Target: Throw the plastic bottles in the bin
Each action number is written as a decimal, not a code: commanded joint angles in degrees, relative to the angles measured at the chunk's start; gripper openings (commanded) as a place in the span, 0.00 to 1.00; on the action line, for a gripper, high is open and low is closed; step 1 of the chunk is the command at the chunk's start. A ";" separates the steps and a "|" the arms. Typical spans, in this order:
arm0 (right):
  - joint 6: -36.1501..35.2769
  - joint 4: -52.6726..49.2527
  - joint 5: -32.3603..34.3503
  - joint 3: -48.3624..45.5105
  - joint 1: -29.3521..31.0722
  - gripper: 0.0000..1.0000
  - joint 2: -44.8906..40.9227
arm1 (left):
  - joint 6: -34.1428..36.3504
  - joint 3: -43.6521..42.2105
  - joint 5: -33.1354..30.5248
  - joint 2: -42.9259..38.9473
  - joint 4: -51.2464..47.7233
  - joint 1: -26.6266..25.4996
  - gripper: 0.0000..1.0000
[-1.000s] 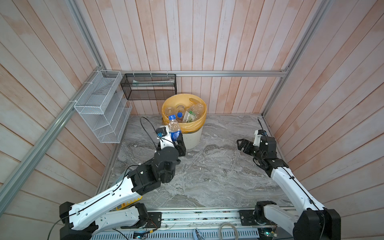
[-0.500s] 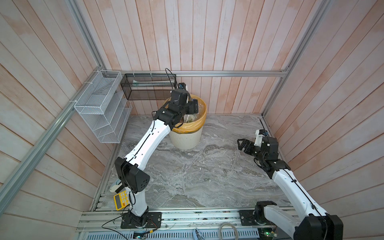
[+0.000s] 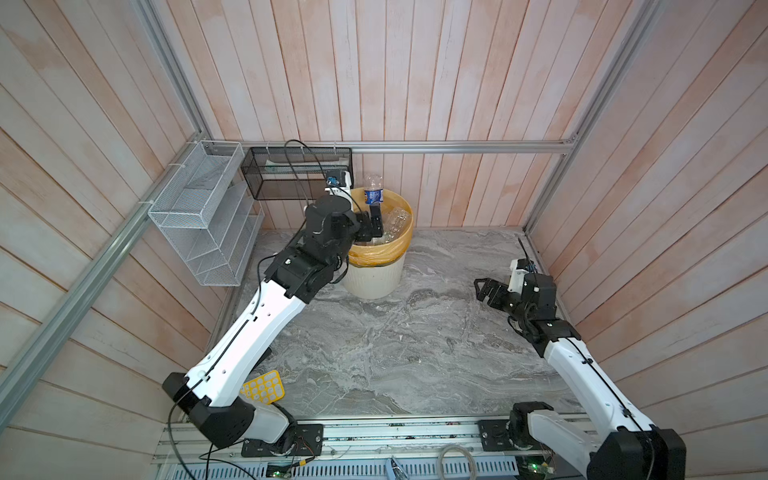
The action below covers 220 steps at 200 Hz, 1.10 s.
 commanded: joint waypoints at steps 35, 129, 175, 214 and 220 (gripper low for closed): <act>-5.43 3.32 6.56 -2.47 -0.32 0.99 -1.25 | -1.47 -16.88 -3.78 -7.62 3.31 1.93 1.00; -14.62 30.06 13.57 -17.15 -0.35 1.00 -4.26 | -8.20 -48.93 -4.17 -23.80 7.11 12.16 1.00; -17.28 46.94 15.35 -21.82 -0.30 1.00 2.14 | -3.45 -58.69 -6.97 -25.97 16.37 13.62 1.00; -22.96 61.01 19.01 -26.99 -0.21 1.00 7.07 | -0.77 -63.96 -9.86 -25.01 22.64 15.83 1.00; -23.37 62.61 19.58 -27.63 -0.26 1.00 7.68 | -0.37 -64.96 -10.47 -24.90 24.05 16.16 1.00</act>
